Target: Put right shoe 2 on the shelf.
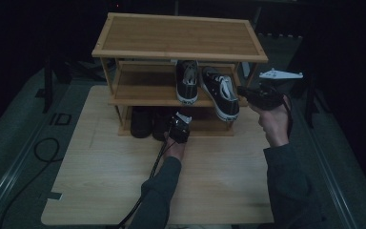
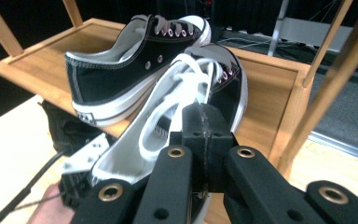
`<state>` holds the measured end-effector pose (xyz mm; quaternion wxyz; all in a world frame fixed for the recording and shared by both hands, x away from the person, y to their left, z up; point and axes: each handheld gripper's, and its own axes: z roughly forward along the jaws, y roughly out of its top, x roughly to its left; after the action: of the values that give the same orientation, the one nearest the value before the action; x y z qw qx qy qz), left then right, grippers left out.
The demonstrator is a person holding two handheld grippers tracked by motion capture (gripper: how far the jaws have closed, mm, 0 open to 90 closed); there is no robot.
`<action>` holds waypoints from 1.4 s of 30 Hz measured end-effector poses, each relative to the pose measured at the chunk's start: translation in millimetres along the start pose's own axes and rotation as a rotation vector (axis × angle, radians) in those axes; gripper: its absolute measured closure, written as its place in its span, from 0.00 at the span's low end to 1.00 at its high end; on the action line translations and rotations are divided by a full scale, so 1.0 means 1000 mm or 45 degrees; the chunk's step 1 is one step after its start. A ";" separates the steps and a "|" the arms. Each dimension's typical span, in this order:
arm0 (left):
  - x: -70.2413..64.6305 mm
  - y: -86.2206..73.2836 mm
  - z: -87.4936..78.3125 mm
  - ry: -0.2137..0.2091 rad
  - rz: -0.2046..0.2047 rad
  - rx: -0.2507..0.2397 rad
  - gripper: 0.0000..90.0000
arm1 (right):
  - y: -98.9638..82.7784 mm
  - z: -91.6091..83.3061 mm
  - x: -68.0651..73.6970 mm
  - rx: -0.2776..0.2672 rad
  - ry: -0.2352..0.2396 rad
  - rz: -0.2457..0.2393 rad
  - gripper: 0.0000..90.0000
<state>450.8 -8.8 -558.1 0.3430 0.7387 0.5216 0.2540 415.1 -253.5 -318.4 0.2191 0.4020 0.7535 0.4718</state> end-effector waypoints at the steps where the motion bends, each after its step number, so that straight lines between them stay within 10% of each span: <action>1: 0.000 0.000 0.000 0.000 0.001 0.000 0.98 | -0.002 -0.003 0.001 0.005 0.002 -0.011 1.00; 42: 0.000 0.000 0.000 0.002 0.000 0.001 0.98 | -0.065 -0.016 0.026 0.206 0.050 -0.176 1.00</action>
<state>450.8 -8.9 -558.1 0.3424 0.7387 0.5219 0.2543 362.9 -256.0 -367.4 0.2031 0.3561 0.8192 0.4010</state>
